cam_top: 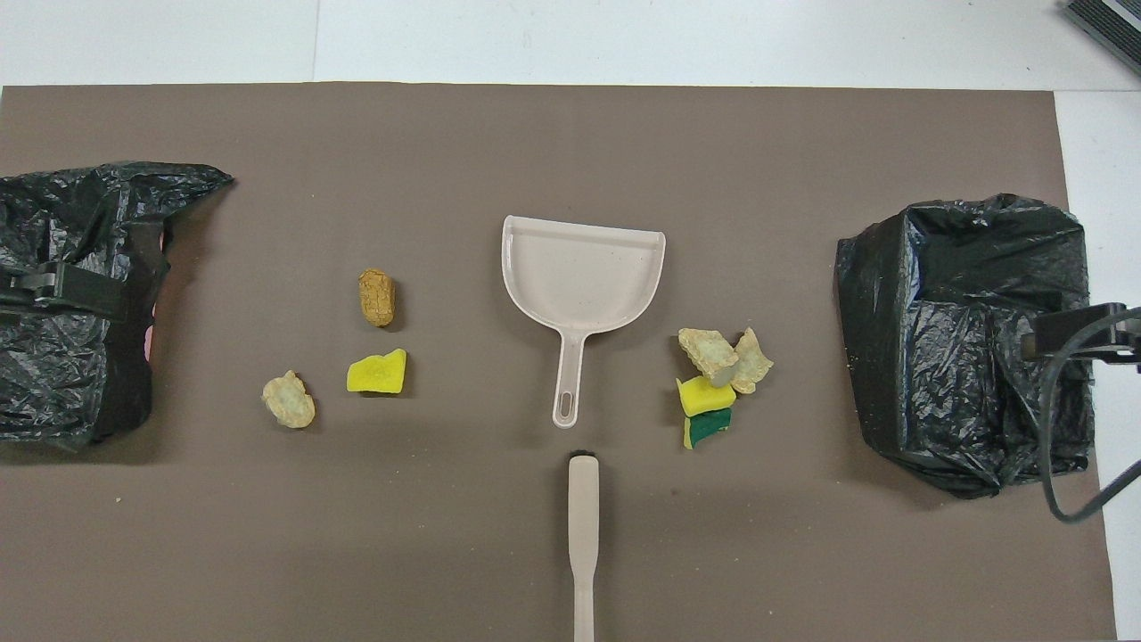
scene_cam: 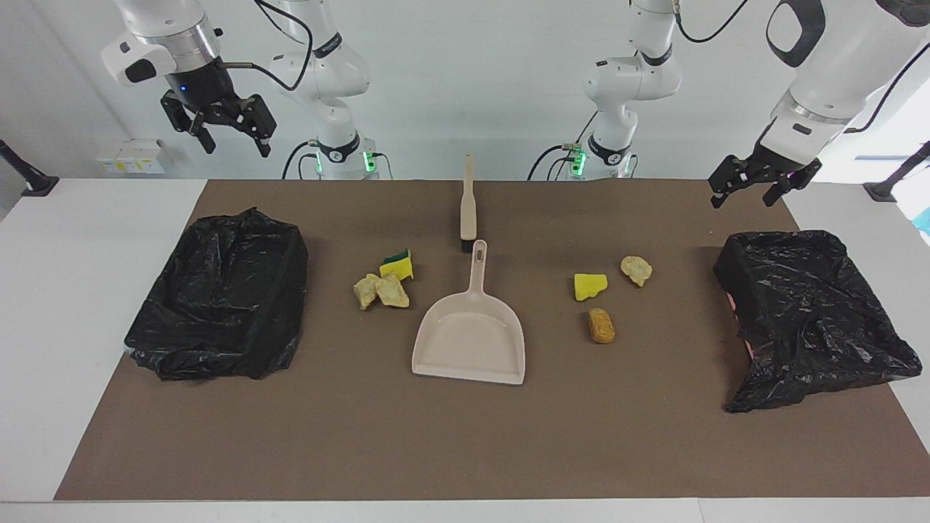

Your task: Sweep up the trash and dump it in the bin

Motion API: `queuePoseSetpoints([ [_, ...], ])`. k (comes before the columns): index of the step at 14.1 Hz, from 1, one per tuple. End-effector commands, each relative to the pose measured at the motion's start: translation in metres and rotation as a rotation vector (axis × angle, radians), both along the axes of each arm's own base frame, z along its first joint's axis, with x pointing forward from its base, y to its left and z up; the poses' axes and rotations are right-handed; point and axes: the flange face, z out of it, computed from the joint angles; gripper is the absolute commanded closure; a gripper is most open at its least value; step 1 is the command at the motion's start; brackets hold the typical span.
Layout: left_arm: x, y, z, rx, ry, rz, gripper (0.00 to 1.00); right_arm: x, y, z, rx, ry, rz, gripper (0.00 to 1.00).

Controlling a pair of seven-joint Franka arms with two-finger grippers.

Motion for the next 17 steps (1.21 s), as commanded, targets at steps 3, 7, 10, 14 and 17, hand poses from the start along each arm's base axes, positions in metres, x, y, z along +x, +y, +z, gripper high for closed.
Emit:
queuePoseSetpoints([
  [3, -0.005, 0.002, 0.005, -0.001, 0.003, -0.007, 0.0, -0.004, -0.005, 0.001, -0.001, -0.007, 0.018, 0.0],
  [7, -0.006, 0.003, 0.006, -0.001, 0.006, -0.002, 0.0, -0.01, -0.005, -0.002, -0.003, -0.002, 0.016, 0.0],
  [10, -0.005, 0.0, 0.006, -0.001, 0.001, -0.008, 0.0, -0.01, -0.006, -0.002, -0.003, -0.002, 0.015, 0.0],
  [14, -0.004, -0.008, 0.007, -0.009, -0.008, -0.022, 0.0, -0.011, -0.008, -0.003, -0.003, 0.003, 0.012, 0.0],
  [17, -0.002, -0.013, 0.008, -0.011, -0.02, -0.034, 0.0, -0.011, -0.007, -0.004, -0.003, 0.004, 0.015, 0.0],
])
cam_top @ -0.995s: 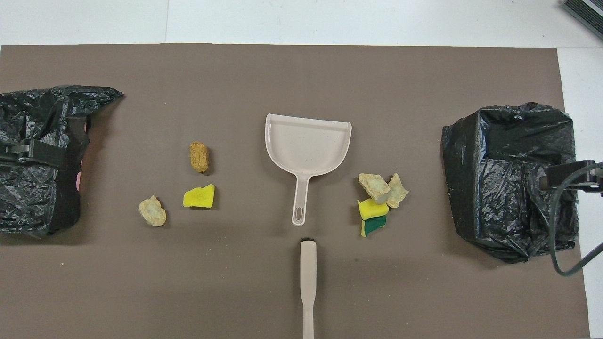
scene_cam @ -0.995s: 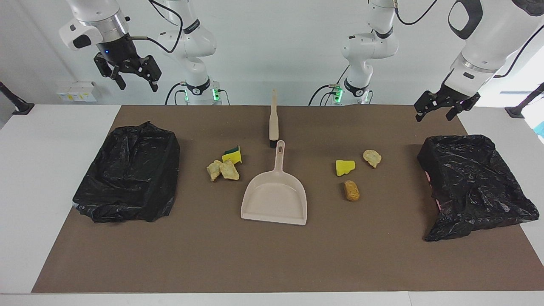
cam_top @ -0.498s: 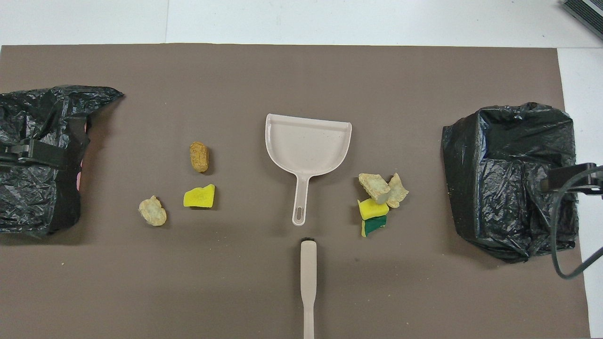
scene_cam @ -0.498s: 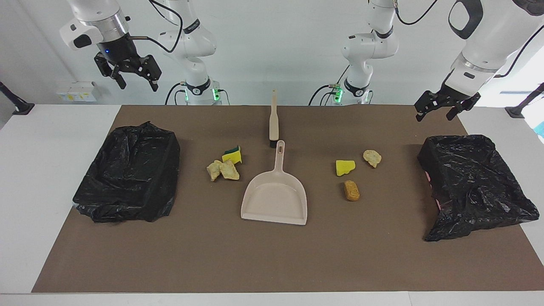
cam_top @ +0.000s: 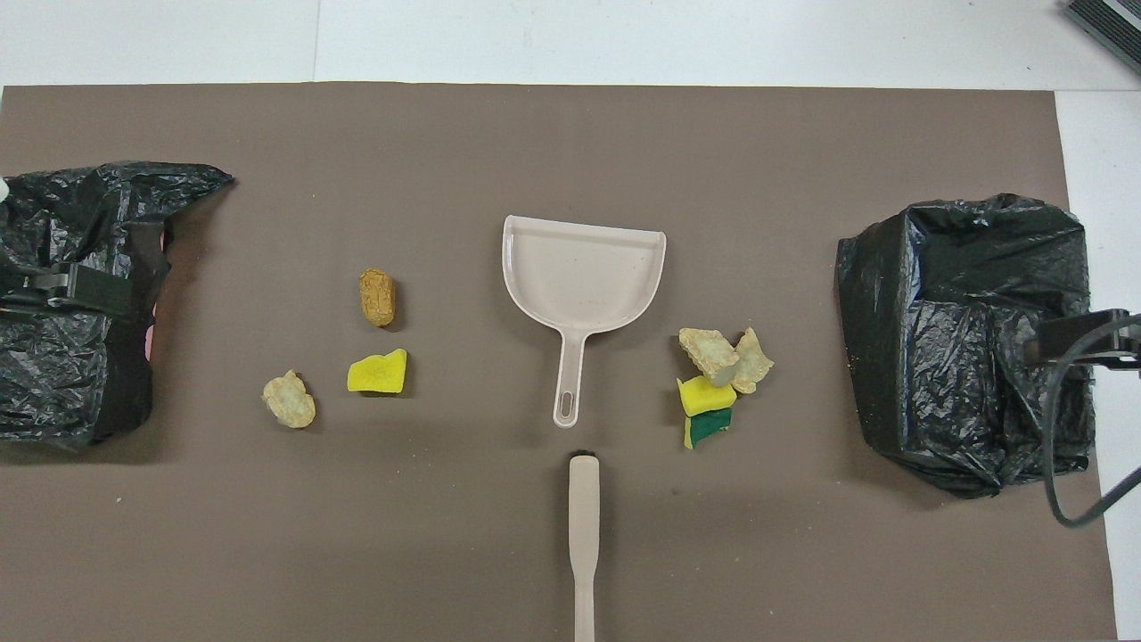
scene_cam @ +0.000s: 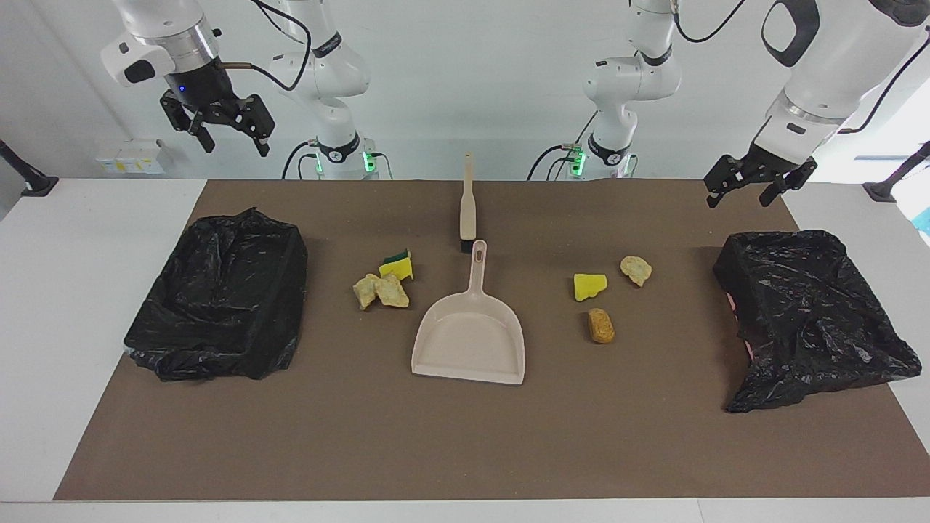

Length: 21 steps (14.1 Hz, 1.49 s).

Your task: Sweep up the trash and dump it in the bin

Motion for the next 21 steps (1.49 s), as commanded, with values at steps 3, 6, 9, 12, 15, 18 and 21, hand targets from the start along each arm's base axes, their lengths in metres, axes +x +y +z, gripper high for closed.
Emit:
queuePoseSetpoints([
  [3, -0.006, -0.014, 0.014, -0.012, -0.03, 0.003, 0.0, -0.008, -0.005, -0.001, -0.003, 0.0, 0.016, 0.0],
  [6, -0.01, -0.041, 0.026, -0.01, -0.062, -0.043, 0.0, -0.007, -0.005, -0.001, -0.002, -0.002, 0.016, 0.0],
  [9, -0.017, -0.083, 0.027, -0.008, -0.063, -0.116, 0.0, -0.008, -0.005, -0.001, -0.002, 0.0, 0.016, 0.0],
  [12, -0.04, -0.133, 0.03, 0.001, -0.058, -0.191, 0.0, -0.008, -0.006, -0.001, -0.001, 0.001, 0.014, 0.0],
  [15, -0.069, -0.185, 0.026, 0.002, -0.055, -0.19, 0.0, -0.009, -0.006, -0.001, -0.001, 0.003, 0.014, 0.0],
  [18, -0.1, -0.236, 0.01, 0.011, -0.026, -0.208, 0.0, -0.009, -0.008, -0.001, 0.0, 0.006, 0.011, 0.0],
  [21, -0.141, -0.281, -0.012, 0.024, 0.015, -0.233, 0.0, -0.009, -0.009, -0.002, 0.0, 0.007, 0.01, 0.0],
])
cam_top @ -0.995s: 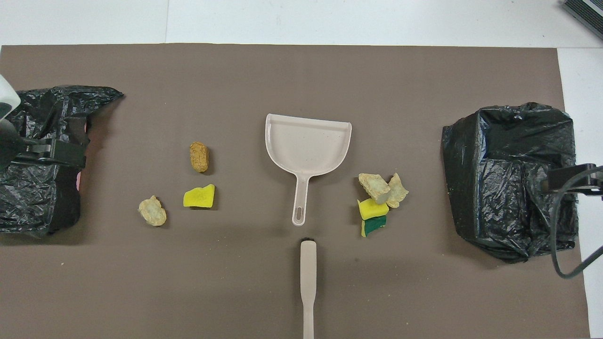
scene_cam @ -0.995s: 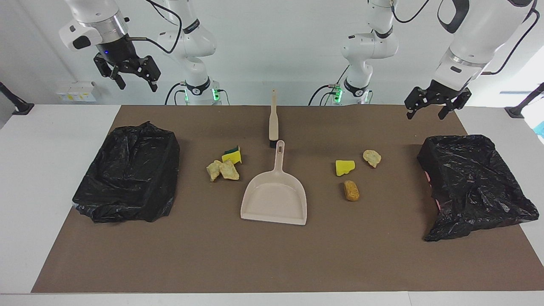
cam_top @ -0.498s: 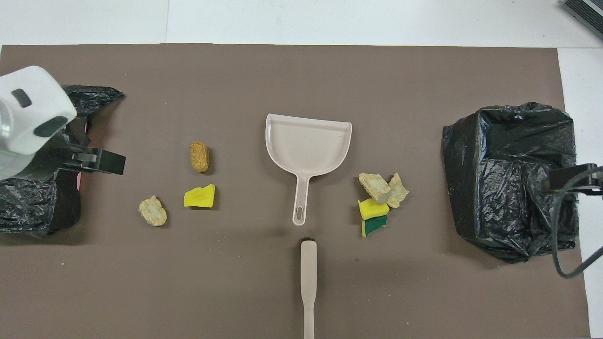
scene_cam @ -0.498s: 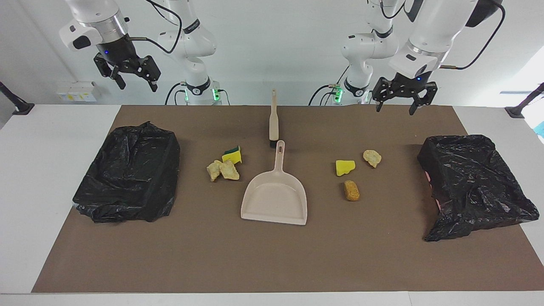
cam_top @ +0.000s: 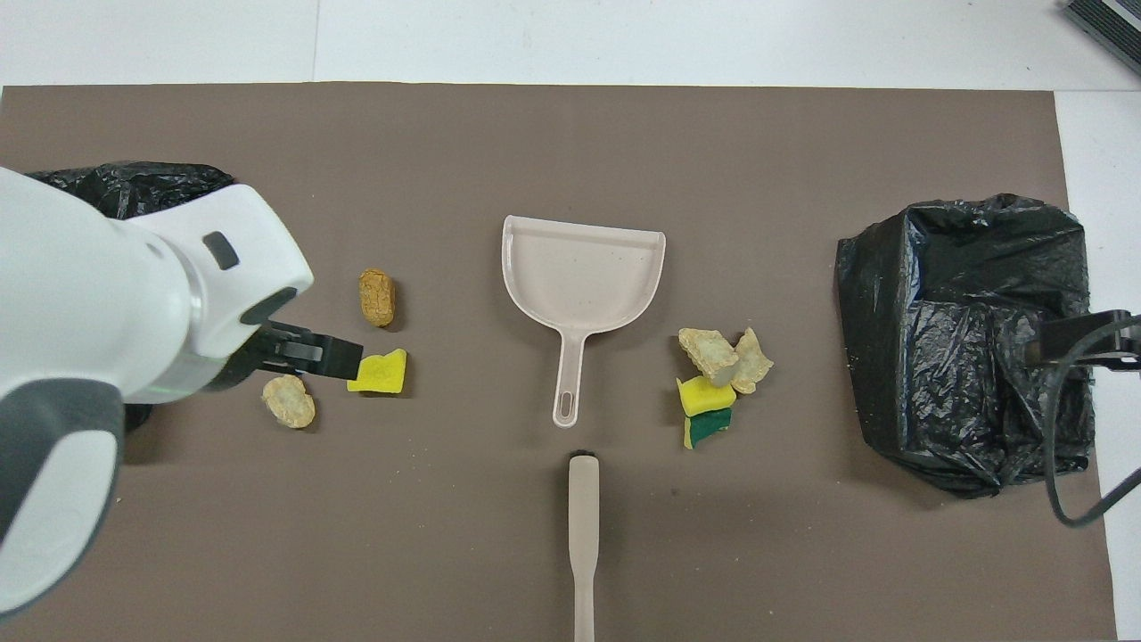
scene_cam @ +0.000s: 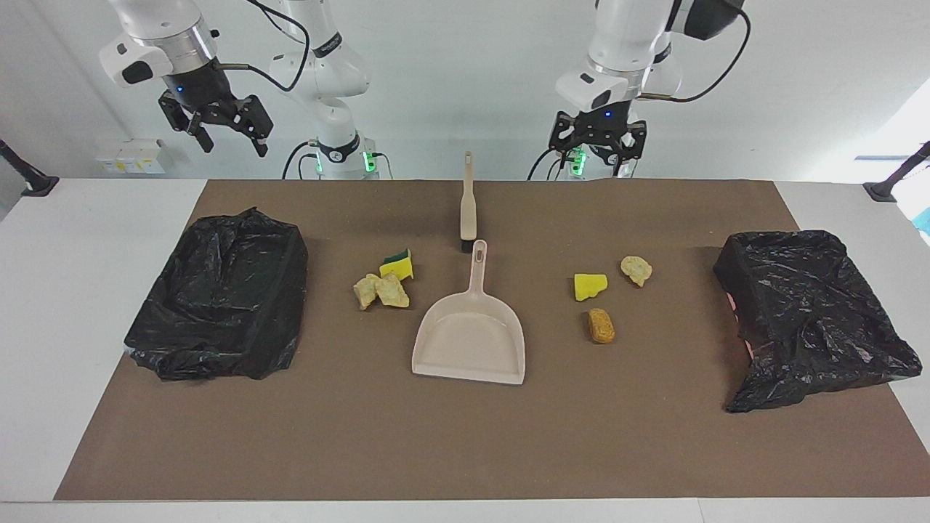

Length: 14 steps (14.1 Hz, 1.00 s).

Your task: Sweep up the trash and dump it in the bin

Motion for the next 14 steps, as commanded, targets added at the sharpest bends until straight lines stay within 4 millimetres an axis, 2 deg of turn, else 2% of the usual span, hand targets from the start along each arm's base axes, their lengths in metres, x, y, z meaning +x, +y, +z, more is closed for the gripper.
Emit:
queuePoseSetpoints([
  [1, -0.045, -0.023, -0.019, 0.002, 0.032, -0.013, 0.0, -0.008, -0.005, -0.001, -0.001, 0.003, 0.018, 0.0],
  [3, -0.079, -0.051, -0.036, 0.007, 0.029, -0.038, 0.0, -0.009, -0.005, -0.001, -0.001, 0.003, 0.016, 0.0],
  [7, -0.127, -0.088, -0.068, 0.018, 0.039, -0.054, 0.0, -0.009, -0.005, 0.0, -0.001, 0.004, 0.016, 0.0],
  [9, -0.155, -0.105, -0.097, 0.028, 0.037, -0.075, 0.0, -0.01, -0.005, 0.001, -0.001, 0.001, 0.016, 0.0],
  [11, -0.173, -0.116, -0.12, 0.03, 0.043, -0.108, 0.0, -0.011, -0.005, 0.001, -0.001, 0.001, 0.016, 0.0],
  [13, -0.185, -0.128, -0.163, 0.029, 0.065, -0.12, 0.0, -0.011, -0.005, 0.0, -0.001, 0.004, 0.016, 0.0],
  [14, -0.2, -0.134, -0.178, 0.016, 0.048, -0.12, 0.0, -0.011, -0.006, 0.001, -0.002, 0.003, 0.016, 0.0],
])
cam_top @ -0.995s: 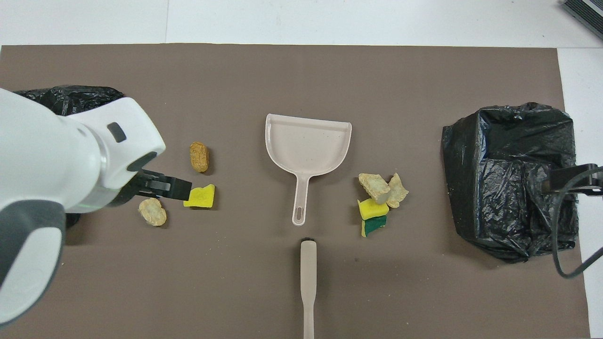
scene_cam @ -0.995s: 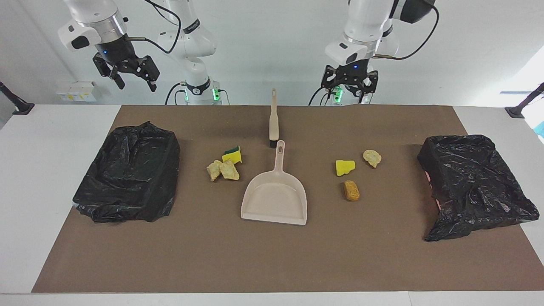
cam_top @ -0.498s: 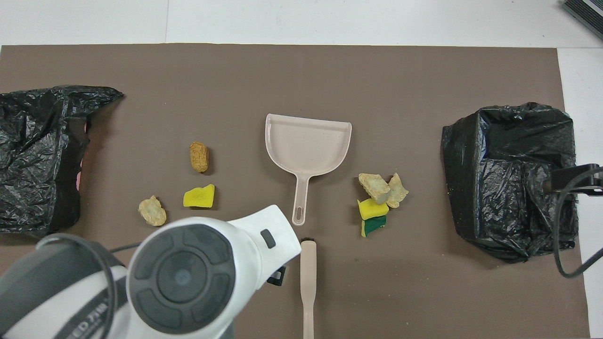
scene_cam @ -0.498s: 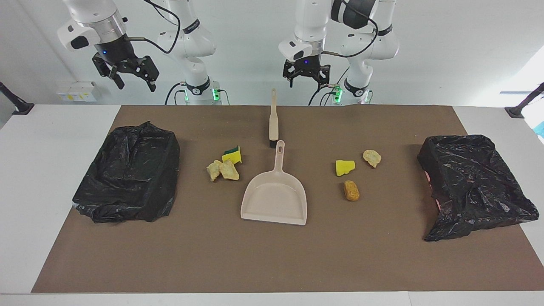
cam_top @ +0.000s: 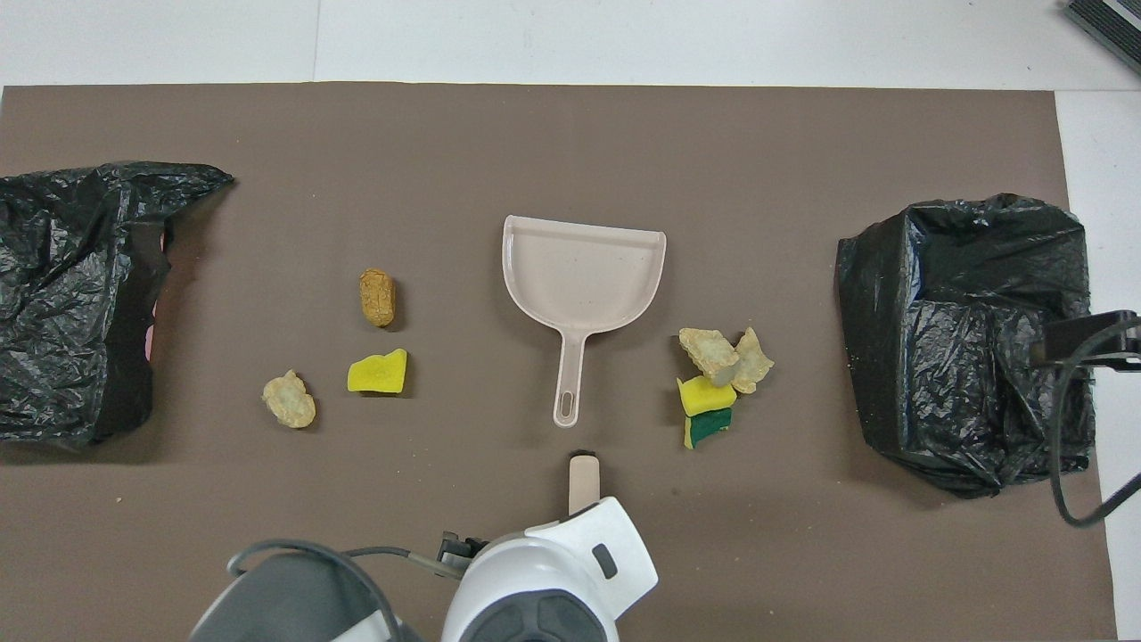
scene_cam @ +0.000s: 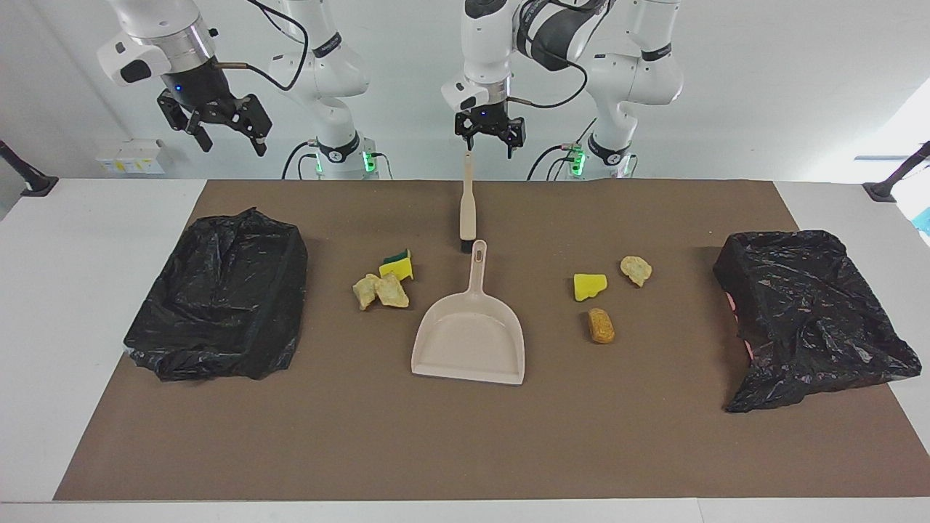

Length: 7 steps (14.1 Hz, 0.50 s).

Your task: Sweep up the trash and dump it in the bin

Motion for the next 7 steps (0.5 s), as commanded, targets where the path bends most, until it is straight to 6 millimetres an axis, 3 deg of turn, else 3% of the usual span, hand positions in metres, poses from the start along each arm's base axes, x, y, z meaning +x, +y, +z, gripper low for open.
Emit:
queuePoseSetpoints([
  [1, -0.024, -0.004, -0.048, -0.032, -0.014, 0.016, 0.0, -0.01, -0.006, 0.0, -0.001, 0.004, 0.016, 0.0],
  [4, -0.045, -0.013, -0.092, -0.035, 0.01, 0.014, 0.0, -0.01, -0.006, -0.001, -0.001, 0.007, 0.015, 0.0],
  [7, -0.054, -0.016, -0.109, -0.057, 0.004, 0.003, 0.0, -0.011, -0.007, 0.0, -0.001, 0.006, 0.015, 0.0],
])
